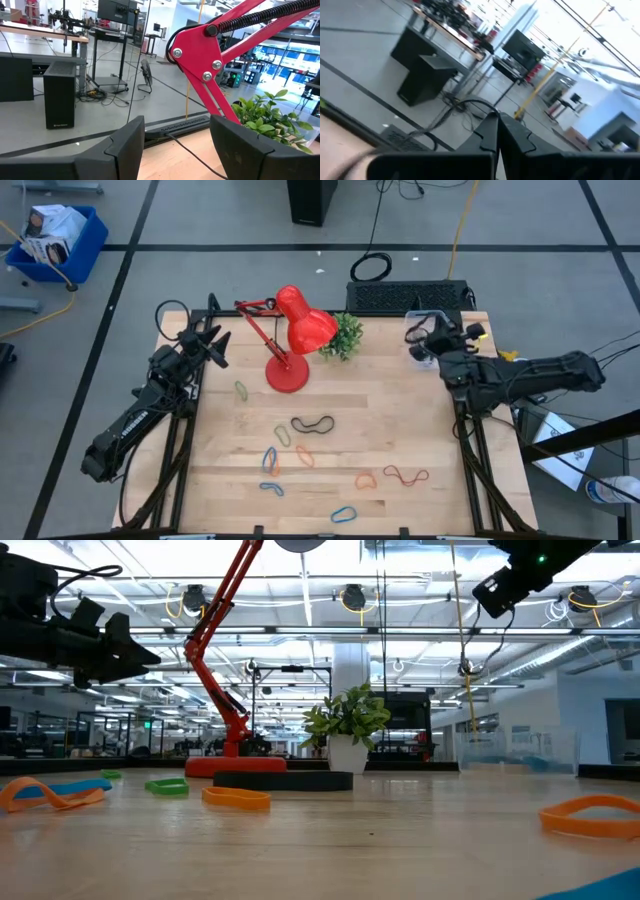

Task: Pick and place rubber bands into bin
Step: Put the bottom black rubber band into the transparent bin, then put the red rubber band into the transparent bin

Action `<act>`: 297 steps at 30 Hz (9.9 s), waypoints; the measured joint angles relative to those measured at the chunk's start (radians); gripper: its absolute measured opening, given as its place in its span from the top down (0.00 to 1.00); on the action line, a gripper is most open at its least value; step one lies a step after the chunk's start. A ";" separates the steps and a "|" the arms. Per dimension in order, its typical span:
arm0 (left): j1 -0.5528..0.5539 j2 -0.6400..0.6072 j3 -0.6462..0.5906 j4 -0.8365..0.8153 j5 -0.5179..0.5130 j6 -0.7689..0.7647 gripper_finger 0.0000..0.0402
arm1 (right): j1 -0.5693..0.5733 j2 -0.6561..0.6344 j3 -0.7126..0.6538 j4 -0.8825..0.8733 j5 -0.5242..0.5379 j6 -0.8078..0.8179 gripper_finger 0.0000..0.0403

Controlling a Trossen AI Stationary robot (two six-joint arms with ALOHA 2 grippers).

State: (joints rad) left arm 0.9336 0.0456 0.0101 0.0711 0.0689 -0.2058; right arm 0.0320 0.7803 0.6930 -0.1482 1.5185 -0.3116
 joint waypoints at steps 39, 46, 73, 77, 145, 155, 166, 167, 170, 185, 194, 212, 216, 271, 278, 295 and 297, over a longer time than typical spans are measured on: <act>0.000 0.000 0.000 0.000 0.000 0.000 0.43 | -0.629 0.004 -0.176 -0.372 -0.736 0.527 1.00; 0.000 0.000 0.000 0.000 0.000 0.000 0.43 | -0.707 0.004 -0.176 -0.403 -0.906 0.562 1.00; 0.000 0.000 0.000 0.000 0.000 0.000 0.43 | -0.791 0.115 -0.176 -0.473 -1.182 0.685 0.96; 0.000 0.000 0.000 0.000 0.000 0.000 0.43 | -0.791 0.115 -0.176 -0.451 -1.182 0.685 0.94; 0.000 0.007 0.000 -0.002 0.000 -0.010 0.43 | 0.346 0.436 0.078 -0.219 -1.259 0.454 0.78; 0.000 0.007 0.000 -0.001 0.000 -0.008 0.43 | 0.399 0.494 0.096 -0.242 -1.495 0.947 0.84; 0.000 0.007 0.000 -0.001 0.001 -0.011 0.43 | 0.408 0.490 0.096 -0.223 -1.498 1.059 0.87; 0.000 0.007 0.000 -0.001 0.001 -0.011 0.43 | 0.408 0.490 0.096 -0.223 -1.498 1.059 0.87; 0.000 0.007 0.000 -0.001 0.002 -0.012 0.43 | 0.408 0.490 0.096 -0.223 -1.498 1.040 0.83; 0.000 0.007 0.000 -0.001 0.002 -0.011 0.43 | 0.384 0.490 0.095 -0.223 -1.549 0.756 0.58; 0.000 0.007 0.000 -0.001 0.005 -0.015 0.43 | 0.415 0.510 0.189 -0.406 -1.543 0.695 0.58; 0.000 0.007 0.000 -0.004 0.007 -0.009 0.43 | 0.528 0.753 0.265 -0.435 -1.544 0.823 0.57; 0.000 0.007 0.000 -0.010 0.008 -0.009 0.43 | 0.549 0.756 0.250 -0.421 -1.505 0.824 0.58; 0.000 0.008 0.000 -0.023 0.008 -0.008 0.43 | 0.580 0.950 0.221 -0.377 -1.482 0.639 0.77; 0.000 0.008 0.000 -0.023 0.008 -0.007 0.43 | 0.582 0.995 0.230 -0.435 -1.492 0.674 0.90; 0.000 0.009 0.000 -0.024 0.008 -0.013 0.43 | 0.579 0.775 0.220 -0.477 -1.177 0.693 1.00; 0.000 0.009 0.000 -0.024 0.008 -0.012 0.43 | 0.583 0.700 0.228 -0.484 -1.070 0.693 1.00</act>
State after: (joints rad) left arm 0.9334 0.0544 0.0105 0.0468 0.0769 -0.2180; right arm 0.6146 1.4804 0.9213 -0.6319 0.4482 0.3817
